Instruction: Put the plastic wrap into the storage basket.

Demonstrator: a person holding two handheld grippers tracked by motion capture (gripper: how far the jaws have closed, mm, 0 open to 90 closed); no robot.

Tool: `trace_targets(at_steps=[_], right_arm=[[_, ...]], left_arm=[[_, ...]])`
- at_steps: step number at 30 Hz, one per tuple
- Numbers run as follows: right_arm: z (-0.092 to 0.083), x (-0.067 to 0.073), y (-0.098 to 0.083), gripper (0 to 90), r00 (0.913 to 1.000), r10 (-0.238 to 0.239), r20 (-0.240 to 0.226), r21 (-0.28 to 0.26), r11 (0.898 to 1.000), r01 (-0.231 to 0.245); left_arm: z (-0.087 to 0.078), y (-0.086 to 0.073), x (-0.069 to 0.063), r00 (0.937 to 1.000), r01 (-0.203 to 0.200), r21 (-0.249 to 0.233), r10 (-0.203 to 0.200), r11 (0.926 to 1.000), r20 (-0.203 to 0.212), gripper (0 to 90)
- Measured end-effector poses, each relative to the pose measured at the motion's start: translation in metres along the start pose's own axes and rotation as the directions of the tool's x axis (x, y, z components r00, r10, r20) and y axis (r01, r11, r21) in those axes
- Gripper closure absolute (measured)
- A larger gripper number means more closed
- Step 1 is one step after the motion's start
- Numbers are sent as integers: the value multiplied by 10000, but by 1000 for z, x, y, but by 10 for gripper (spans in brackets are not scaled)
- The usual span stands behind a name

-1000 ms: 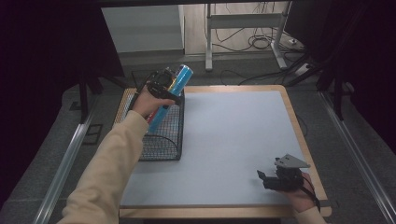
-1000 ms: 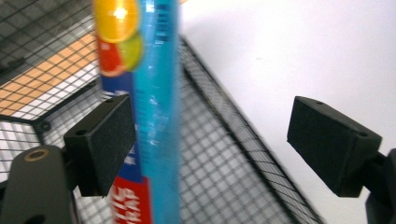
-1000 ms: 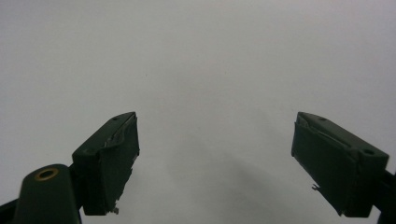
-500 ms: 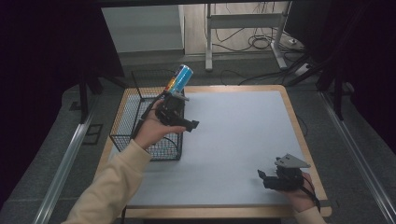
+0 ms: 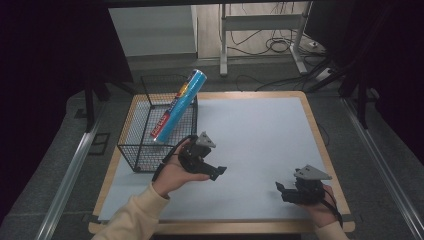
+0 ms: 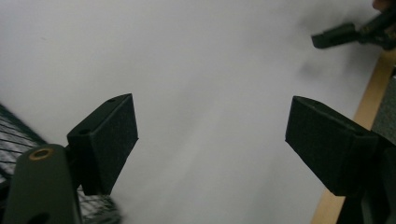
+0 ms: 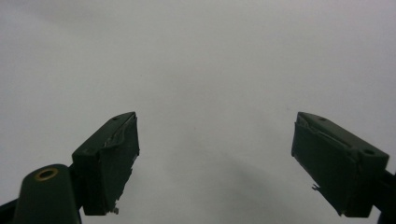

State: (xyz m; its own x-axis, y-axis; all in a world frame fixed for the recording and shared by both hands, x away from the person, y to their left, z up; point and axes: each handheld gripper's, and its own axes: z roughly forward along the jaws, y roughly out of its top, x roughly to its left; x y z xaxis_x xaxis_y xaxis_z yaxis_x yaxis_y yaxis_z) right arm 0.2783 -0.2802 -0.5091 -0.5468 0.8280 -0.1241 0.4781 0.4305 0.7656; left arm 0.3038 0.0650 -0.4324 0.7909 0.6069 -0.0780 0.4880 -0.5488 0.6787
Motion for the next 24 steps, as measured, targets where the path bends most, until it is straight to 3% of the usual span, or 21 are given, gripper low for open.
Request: trace_targets(at_steps=[3, 8, 16, 24], right_arm=[[-1, 1, 1, 153, 10000, -11, 0, -82, 10000, 11], [-3, 0, 3, 153, 9999, 112, 68, -257, 9996, -110], [-3, -1, 3, 153, 9999, 74, 136, -388, 9992, -69], [-2, -3, 4, 152, 9999, 93, 91, -546, 9985, -88]], left_arm=[[6, -11, -6, 9992, -251, 133, 255, 9996, -304, 169], [12, -25, -12, 9998, -178, -79, 178, 9998, 32, 173], [20, -33, -17, 9995, -306, 97, 306, 9995, 49, 173], [24, -37, -15, 9997, -232, -54, 232, 9997, -18, 167]])
